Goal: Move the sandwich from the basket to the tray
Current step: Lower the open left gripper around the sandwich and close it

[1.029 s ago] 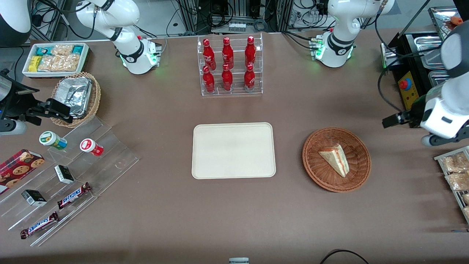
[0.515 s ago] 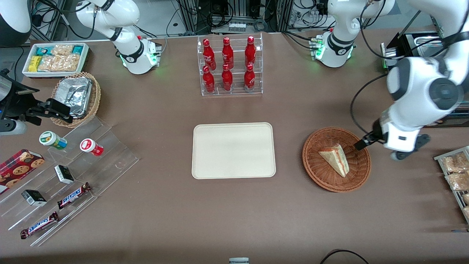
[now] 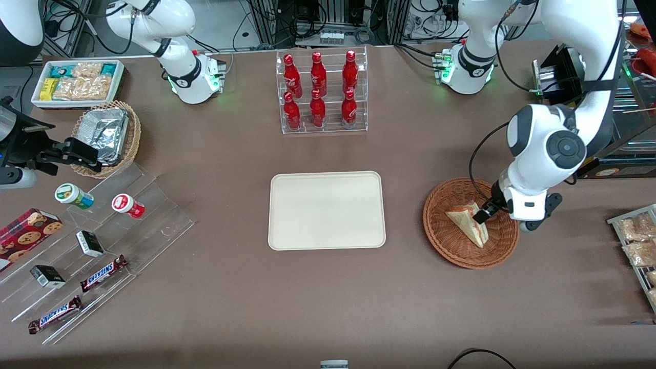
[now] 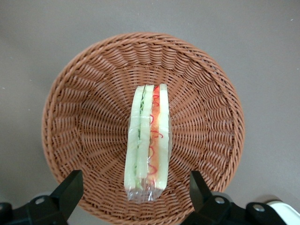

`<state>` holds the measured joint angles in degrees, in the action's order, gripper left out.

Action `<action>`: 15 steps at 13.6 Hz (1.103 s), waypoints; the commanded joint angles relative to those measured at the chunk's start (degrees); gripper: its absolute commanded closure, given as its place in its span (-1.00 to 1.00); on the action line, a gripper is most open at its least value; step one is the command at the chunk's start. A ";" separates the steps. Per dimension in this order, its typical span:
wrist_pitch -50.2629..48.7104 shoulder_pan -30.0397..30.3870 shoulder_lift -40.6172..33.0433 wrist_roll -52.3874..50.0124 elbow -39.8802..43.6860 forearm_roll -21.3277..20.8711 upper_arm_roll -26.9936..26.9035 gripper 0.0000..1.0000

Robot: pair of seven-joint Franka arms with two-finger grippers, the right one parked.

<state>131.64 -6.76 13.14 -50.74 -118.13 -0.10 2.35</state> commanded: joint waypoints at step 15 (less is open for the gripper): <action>2.39 -0.97 4.96 -1.82 -0.87 -1.31 0.81 -1.00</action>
<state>133.18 -7.15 17.70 -51.24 -118.51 -0.39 3.14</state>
